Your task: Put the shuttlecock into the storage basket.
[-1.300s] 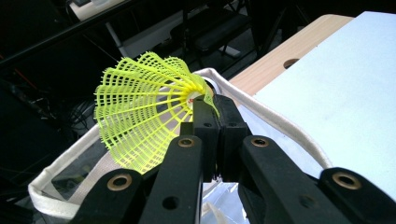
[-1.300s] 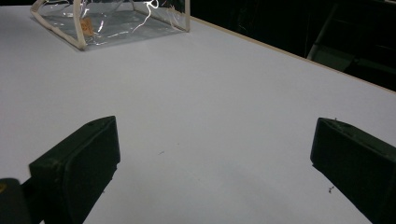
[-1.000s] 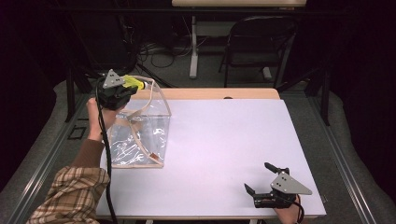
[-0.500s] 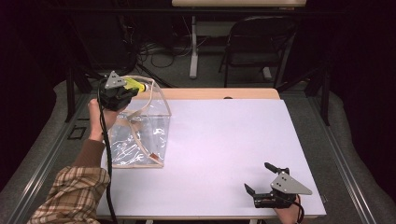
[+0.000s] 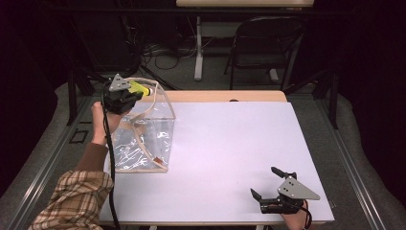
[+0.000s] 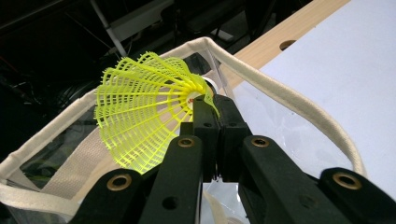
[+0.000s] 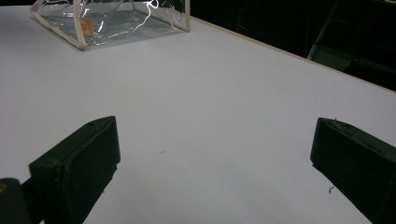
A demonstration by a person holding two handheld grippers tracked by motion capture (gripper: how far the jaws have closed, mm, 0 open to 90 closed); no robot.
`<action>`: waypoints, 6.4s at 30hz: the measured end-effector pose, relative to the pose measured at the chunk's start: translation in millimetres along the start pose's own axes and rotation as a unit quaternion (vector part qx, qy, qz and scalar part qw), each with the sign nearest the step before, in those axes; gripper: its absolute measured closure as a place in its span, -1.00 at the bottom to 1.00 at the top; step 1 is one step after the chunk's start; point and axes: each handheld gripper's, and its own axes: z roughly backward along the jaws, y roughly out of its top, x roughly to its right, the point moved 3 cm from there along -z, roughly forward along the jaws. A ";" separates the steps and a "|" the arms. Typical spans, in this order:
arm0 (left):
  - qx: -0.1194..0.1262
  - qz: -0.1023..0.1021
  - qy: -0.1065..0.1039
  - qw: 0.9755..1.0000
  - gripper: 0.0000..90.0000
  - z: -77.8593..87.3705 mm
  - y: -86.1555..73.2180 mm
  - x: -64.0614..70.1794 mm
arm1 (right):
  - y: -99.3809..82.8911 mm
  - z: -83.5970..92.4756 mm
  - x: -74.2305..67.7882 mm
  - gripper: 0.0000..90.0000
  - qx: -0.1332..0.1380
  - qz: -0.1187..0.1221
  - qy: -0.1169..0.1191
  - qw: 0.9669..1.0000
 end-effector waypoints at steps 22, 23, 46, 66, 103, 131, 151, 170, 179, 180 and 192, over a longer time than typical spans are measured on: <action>-0.020 0.003 -0.012 1.000 0.98 -9.3 -6.1 -1.5 | 0.1 0.1 0.1 -0.98 0.001 0.000 0.000 1.000; -0.022 0.001 -0.013 1.000 0.98 -9.5 -6.4 -1.9 | 0.0 0.2 0.1 -0.98 0.001 0.000 0.000 1.000; -0.038 0.002 -0.023 0.999 0.97 -20.5 -11.2 -2.4 | -0.1 0.2 0.3 -0.98 0.000 0.001 0.000 1.000; -0.059 0.003 -0.037 0.998 0.97 -31.6 -14.9 -3.0 | -0.2 0.0 0.3 -0.98 -0.001 0.001 0.000 1.000; -0.069 0.029 -0.035 0.997 0.28 -44.7 -21.6 -11.2 | -0.6 -0.5 0.5 -0.98 -0.001 0.002 0.000 1.000; 0.019 0.063 0.017 0.998 -0.87 26.6 -13.2 -14.4 | -1.5 0.9 1.5 -0.98 -0.001 -0.003 0.001 1.000; 0.028 0.035 0.006 0.999 -1.00 57.9 -19.3 34.9 | -1.2 0.6 1.6 -0.98 -0.001 -0.003 0.003 1.000; 0.057 0.013 -0.022 0.998 -1.00 72.5 -41.0 91.5 | 0.0 -0.4 -1.3 -0.98 -0.004 0.002 0.001 1.000; 0.085 0.006 -0.031 0.996 -1.00 79.1 -53.0 114.6 | -0.1 -0.3 -1.1 -0.98 -0.004 0.004 0.001 1.000; 0.086 0.007 -0.033 0.996 -1.00 78.8 -54.9 116.8 | -0.1 -0.3 -1.2 -0.98 -0.004 0.004 0.001 1.000; 0.098 0.011 -0.044 0.994 -1.00 77.4 -81.6 133.0 | -0.1 -0.3 -1.2 -0.98 -0.005 0.003 0.001 1.000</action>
